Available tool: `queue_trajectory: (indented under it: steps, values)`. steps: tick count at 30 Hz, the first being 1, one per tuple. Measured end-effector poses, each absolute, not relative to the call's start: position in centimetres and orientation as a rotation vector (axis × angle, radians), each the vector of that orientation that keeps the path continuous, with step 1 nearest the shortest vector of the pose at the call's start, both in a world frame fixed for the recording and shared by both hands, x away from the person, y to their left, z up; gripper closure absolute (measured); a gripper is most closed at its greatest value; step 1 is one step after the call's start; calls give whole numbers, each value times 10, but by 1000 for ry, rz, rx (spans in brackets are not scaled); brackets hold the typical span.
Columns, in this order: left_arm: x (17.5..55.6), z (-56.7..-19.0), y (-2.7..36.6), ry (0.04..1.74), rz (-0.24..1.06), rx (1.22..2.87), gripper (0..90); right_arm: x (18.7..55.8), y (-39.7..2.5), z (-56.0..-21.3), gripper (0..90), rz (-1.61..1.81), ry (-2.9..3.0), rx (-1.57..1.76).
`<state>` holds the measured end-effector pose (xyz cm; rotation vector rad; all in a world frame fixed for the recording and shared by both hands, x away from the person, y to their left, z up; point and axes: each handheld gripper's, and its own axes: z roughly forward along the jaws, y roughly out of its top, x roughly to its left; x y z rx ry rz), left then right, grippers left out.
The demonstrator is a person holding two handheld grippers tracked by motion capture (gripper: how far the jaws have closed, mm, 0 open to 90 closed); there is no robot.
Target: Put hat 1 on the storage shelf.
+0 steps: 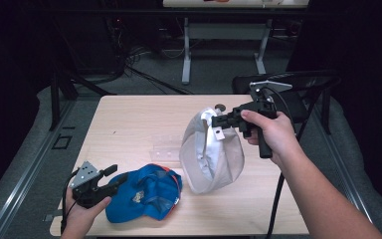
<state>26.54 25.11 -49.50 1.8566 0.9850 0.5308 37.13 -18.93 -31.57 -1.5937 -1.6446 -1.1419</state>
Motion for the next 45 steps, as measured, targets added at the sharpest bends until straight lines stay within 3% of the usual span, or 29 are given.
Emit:
queue_trajectory:
  steps: [19,45]
  values:
    - [275,-479,220,904,520,1887,468,401,-147,-307,823,-1224,-1603,-1569]
    - [300,-477,133,770,496,1972,436,438,-131,-313,823,-1309,-1545,-1689]
